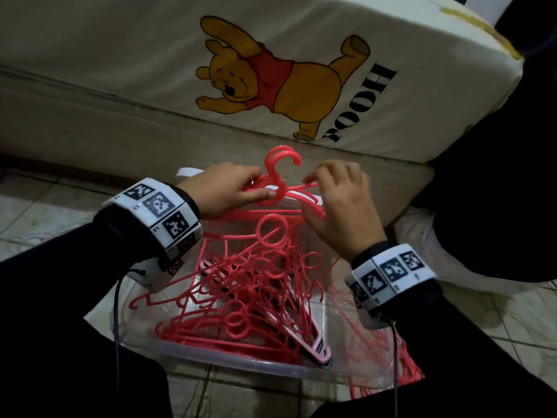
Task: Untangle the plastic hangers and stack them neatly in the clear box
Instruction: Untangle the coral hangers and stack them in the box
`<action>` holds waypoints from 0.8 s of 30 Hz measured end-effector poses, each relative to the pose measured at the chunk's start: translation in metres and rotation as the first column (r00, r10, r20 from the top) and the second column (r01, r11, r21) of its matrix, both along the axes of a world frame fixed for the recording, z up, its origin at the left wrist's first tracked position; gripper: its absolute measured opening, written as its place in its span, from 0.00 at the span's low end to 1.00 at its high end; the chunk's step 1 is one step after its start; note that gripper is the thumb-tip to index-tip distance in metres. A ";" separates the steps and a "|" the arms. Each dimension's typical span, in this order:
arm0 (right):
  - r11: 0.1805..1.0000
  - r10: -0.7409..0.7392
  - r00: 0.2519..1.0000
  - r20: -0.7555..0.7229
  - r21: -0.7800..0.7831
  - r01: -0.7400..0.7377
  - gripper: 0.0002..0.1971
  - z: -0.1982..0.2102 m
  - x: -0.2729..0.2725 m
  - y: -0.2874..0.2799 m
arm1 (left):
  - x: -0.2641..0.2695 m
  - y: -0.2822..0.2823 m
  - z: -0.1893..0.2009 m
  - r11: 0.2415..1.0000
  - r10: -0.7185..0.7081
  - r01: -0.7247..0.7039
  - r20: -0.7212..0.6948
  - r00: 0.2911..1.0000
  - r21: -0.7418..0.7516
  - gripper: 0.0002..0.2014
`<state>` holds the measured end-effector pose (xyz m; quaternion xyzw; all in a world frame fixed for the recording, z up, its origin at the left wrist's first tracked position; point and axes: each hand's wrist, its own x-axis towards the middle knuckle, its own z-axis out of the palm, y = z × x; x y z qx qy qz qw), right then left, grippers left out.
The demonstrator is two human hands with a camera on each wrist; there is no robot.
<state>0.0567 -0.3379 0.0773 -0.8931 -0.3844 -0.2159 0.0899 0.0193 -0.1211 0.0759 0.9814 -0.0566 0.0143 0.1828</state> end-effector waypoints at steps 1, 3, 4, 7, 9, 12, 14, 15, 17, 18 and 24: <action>0.998 0.061 0.998 0.006 -0.020 -0.061 0.14 -0.002 -0.005 0.005 | 0.000 -0.001 0.000 1.000 0.012 -0.012 0.012 1.000 0.006 0.16; 0.983 0.153 0.985 -0.080 -0.092 -0.160 0.09 -0.008 -0.013 0.013 | 0.000 -0.003 0.000 1.000 0.026 -0.026 0.020 0.999 -0.010 0.15; 0.977 0.154 0.978 -0.139 -0.124 -0.171 0.09 -0.012 -0.016 0.017 | 0.000 -0.004 0.000 0.999 0.023 -0.023 0.008 1.000 -0.033 0.15; 0.979 0.092 0.969 -0.230 -0.159 -0.131 0.15 -0.020 -0.018 0.022 | 0.002 -0.006 -0.001 0.993 -0.013 0.009 -0.030 0.999 -0.114 0.15; 0.984 0.103 0.963 -0.249 -0.118 -0.136 0.20 -0.021 -0.016 0.023 | 0.001 -0.008 -0.001 0.986 -0.022 0.016 -0.036 0.999 -0.167 0.13; 0.985 0.137 0.965 -0.222 -0.073 -0.157 0.20 -0.020 -0.013 0.025 | 0.001 -0.010 0.001 0.974 -0.033 0.020 -0.055 0.998 -0.226 0.12; 0.980 0.161 0.971 -0.177 -0.090 -0.179 0.14 -0.019 -0.013 0.025 | 0.000 -0.012 0.002 0.967 -0.022 0.003 -0.071 0.997 -0.255 0.13; 0.980 0.171 0.970 -0.174 -0.076 -0.187 0.10 -0.017 -0.012 0.024 | 0.001 -0.011 0.002 0.959 0.000 -0.025 -0.088 0.996 -0.283 0.15; 0.983 0.173 0.957 -0.231 -0.017 -0.182 0.05 -0.013 -0.007 0.020 | 0.004 -0.005 0.005 0.922 0.060 -0.106 -0.134 0.989 -0.371 0.18; 0.987 0.157 0.946 -0.283 0.007 -0.162 0.05 -0.012 -0.003 0.017 | 0.006 0.000 0.006 0.899 0.087 -0.139 -0.142 0.986 -0.415 0.19; 0.950 0.054 0.730 -0.681 0.259 0.172 0.05 -0.011 0.012 -0.003 | 0.009 0.021 0.013 0.841 0.234 -0.180 0.043 0.971 -0.510 0.13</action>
